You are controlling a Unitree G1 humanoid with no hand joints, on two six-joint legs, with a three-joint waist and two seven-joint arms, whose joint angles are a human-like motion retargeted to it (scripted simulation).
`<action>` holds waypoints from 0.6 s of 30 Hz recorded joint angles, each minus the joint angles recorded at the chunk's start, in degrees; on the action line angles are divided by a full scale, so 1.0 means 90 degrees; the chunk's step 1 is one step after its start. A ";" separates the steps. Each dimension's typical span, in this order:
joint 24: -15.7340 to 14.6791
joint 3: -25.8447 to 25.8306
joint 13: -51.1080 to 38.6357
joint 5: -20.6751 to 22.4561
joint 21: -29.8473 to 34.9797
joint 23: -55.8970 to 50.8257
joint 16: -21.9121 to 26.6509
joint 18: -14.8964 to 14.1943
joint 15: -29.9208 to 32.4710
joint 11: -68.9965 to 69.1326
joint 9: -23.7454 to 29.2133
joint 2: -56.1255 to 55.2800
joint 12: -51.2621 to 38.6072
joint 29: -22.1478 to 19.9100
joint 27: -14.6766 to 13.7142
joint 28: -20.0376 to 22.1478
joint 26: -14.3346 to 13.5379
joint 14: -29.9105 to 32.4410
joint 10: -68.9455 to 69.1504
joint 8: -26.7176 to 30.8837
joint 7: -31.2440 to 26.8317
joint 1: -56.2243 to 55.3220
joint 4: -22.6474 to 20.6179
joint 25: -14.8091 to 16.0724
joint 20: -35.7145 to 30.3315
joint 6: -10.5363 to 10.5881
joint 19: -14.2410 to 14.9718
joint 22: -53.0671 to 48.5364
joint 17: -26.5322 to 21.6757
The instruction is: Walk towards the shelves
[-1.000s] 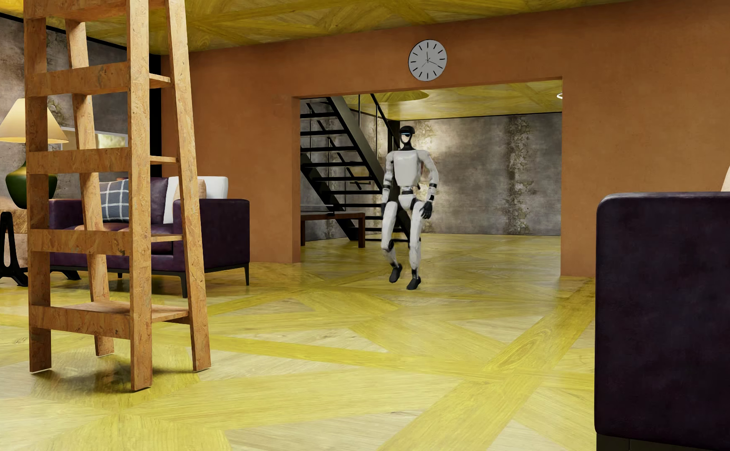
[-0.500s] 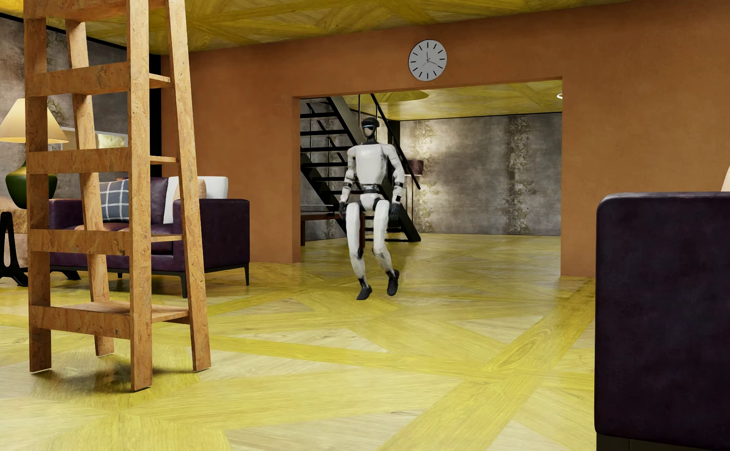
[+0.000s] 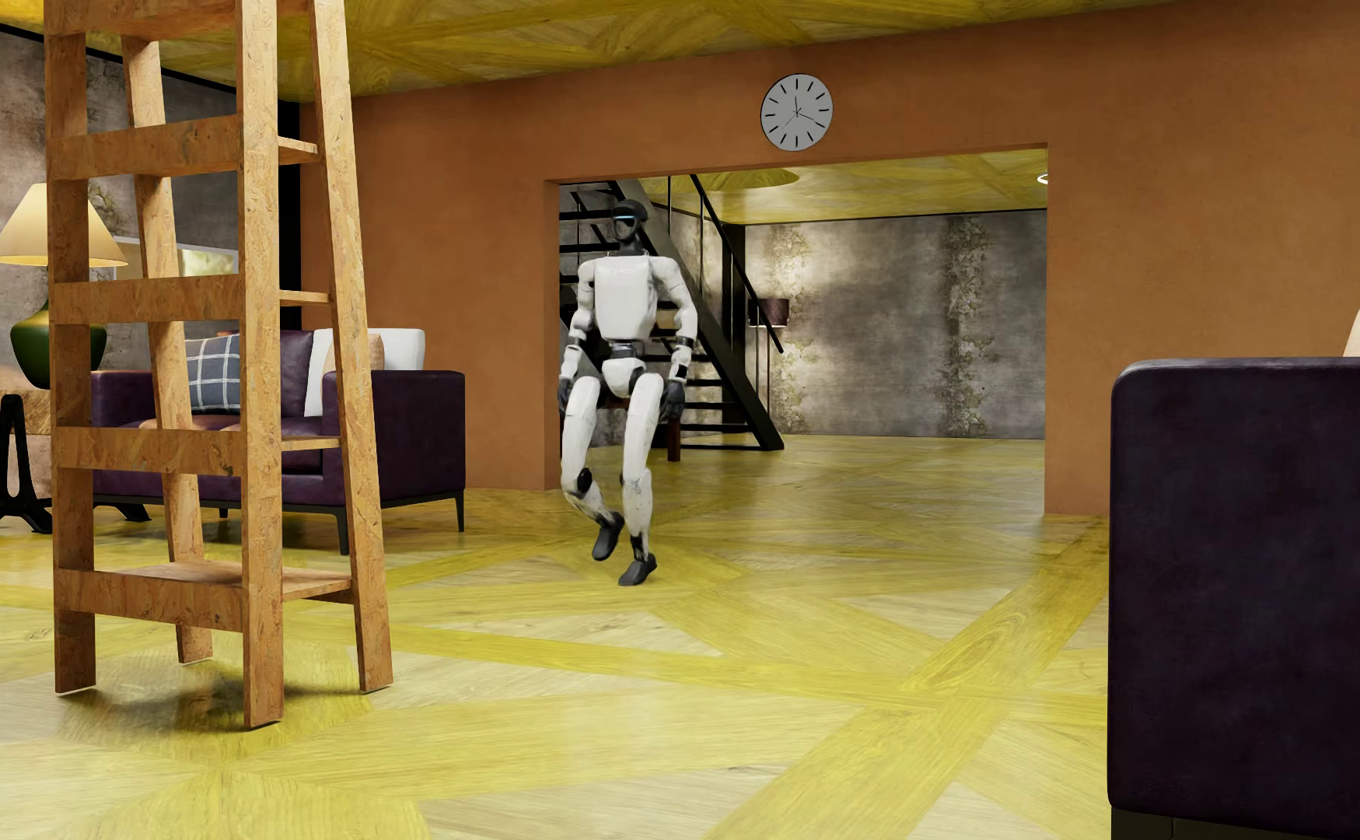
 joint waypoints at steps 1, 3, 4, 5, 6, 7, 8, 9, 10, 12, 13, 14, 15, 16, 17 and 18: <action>0.0000 -0.0454 0.0239 0.0092 0.0152 0.0236 0.0053 0.0000 0.0016 -0.0886 -0.0018 -0.0369 -0.0329 0.0000 0.0000 0.0000 0.0000 -0.0428 -0.0246 0.0000 0.0000 0.0490 0.0171 0.0000 0.0225 0.0123 0.0000 -0.0463 -0.0048; 0.0000 -0.1221 0.0710 -0.0006 0.0192 0.0527 0.0091 0.0000 0.0325 -0.3325 -0.0111 -0.0789 -0.1015 0.0000 0.0000 0.0000 0.0000 -0.1102 -0.0602 0.0000 0.0000 0.1208 0.0398 0.0000 0.0852 0.0277 0.0000 -0.1233 -0.0134; 0.0000 -0.1404 0.0880 -0.0054 0.0181 0.0626 0.0114 0.0000 0.0781 -0.4582 -0.0211 -0.0986 -0.1338 0.0000 0.0000 0.0000 0.0000 -0.1418 -0.0685 0.0000 0.0000 0.1401 0.0456 0.0000 0.1200 0.0301 0.0000 -0.1587 -0.0145; 0.0000 -0.1472 0.1042 -0.0109 0.0223 0.0683 0.0154 0.0000 0.2018 -0.6177 -0.0314 -0.1190 -0.1626 0.0000 0.0000 0.0000 0.0000 -0.1721 -0.0679 0.0000 0.0000 0.1571 0.0526 0.0000 0.1454 0.0305 0.0000 -0.1865 -0.0152; 0.0000 -0.1506 0.1190 -0.0134 0.0261 0.0702 0.0205 0.0000 0.2676 -0.7155 -0.0383 -0.1432 -0.1810 0.0000 0.0000 0.0000 0.0000 -0.1924 -0.0599 0.0000 0.0000 0.1771 0.0645 0.0000 0.1676 0.0318 0.0000 -0.2137 -0.0154; 0.0000 -0.1551 0.1292 -0.0131 0.0287 0.0734 0.0230 0.0000 0.1760 -0.6082 -0.0394 -0.1684 -0.1852 0.0000 0.0000 0.0000 0.0000 -0.1963 -0.0442 0.0000 0.0000 0.2009 0.0728 0.0000 0.1906 0.0317 0.0000 -0.2428 -0.0145; 0.0000 -0.1631 0.1342 -0.0135 0.0381 0.0796 0.0184 0.0000 0.1104 -0.4715 -0.0436 -0.1864 -0.1724 0.0000 0.0000 0.0000 0.0000 -0.1815 -0.0143 0.0000 0.0000 0.2211 0.0791 0.0000 0.2145 0.0309 0.0000 -0.2634 -0.0142; 0.0000 -0.1742 0.1377 -0.0099 0.0328 0.0878 0.0082 0.0000 0.1335 -0.4067 -0.0505 -0.1899 -0.1533 0.0000 0.0000 0.0000 0.0000 -0.1373 0.0359 0.0000 0.0000 0.2329 0.0927 0.0000 0.2255 0.0374 0.0000 -0.2600 -0.0131; 0.0000 -0.1770 0.1380 0.0091 0.0151 0.0952 -0.0083 0.0000 0.1405 -0.3491 -0.0505 -0.1747 -0.1315 0.0000 0.0000 0.0000 0.0000 -0.0528 0.1115 0.0000 0.0000 0.2343 0.1142 0.0000 0.2219 0.0535 0.0000 -0.2279 -0.0127; 0.0000 -0.1787 0.1171 0.0592 -0.0295 0.0729 -0.0290 0.0000 0.0938 -0.3323 -0.0446 -0.1011 -0.0934 0.0000 0.0000 0.0000 0.0000 0.1057 0.3531 0.0000 0.0000 0.1481 0.1328 0.0000 0.1538 0.0647 0.0000 -0.1350 -0.0101; 0.0000 -0.1768 0.0997 0.0791 -0.0524 0.0457 -0.0339 0.0000 0.0912 -0.3518 -0.0390 -0.0538 -0.1013 0.0000 0.0000 0.0000 0.0000 0.1203 0.4806 0.0000 0.0000 0.0812 0.1297 0.0000 0.1125 0.0649 0.0000 -0.0338 -0.0031; 0.0000 -0.1595 0.0785 0.0902 -0.0683 0.0100 -0.0361 0.0000 0.0813 -0.3771 -0.0320 -0.0029 -0.1025 0.0000 0.0000 0.0000 0.0000 0.1105 0.5545 0.0000 0.0000 0.0272 0.1218 0.0000 0.0845 0.0590 0.0000 0.0562 0.0036; 0.0000 -0.1258 0.0560 0.0930 -0.0802 -0.0295 -0.0363 0.0000 0.0694 -0.4031 -0.0232 0.0493 -0.0820 0.0000 0.0000 0.0000 0.0000 0.1067 0.5674 0.0000 0.0000 -0.0168 0.1147 0.0000 0.0606 0.0492 0.0000 0.0911 0.0095; 0.0000 -0.0914 0.0351 0.0841 -0.0916 -0.0759 -0.0391 0.0000 0.0687 -0.4253 -0.0181 0.0937 -0.0503 0.0000 0.0000 0.0000 0.0000 0.1153 0.5198 0.0000 0.0000 -0.0574 0.1259 0.0000 0.0644 0.0370 0.0000 0.1111 0.0140; 0.0000 -0.0493 0.0202 0.0783 -0.1040 -0.1281 -0.0430 0.0000 0.0799 -0.4496 -0.0176 0.1280 -0.0101 0.0000 0.0000 0.0000 0.0000 0.1526 0.4104 0.0000 0.0000 -0.0950 0.1364 0.0000 0.1054 0.0310 0.0000 0.1122 0.0163; 0.0000 -0.0219 0.0043 0.0785 -0.1119 -0.1758 -0.0374 0.0000 0.1058 -0.4830 -0.0207 0.1657 0.0083 0.0000 0.0000 0.0000 0.0000 0.1997 0.2539 0.0000 0.0000 -0.1130 0.1313 0.0000 0.0531 0.0313 0.0000 0.1318 0.0107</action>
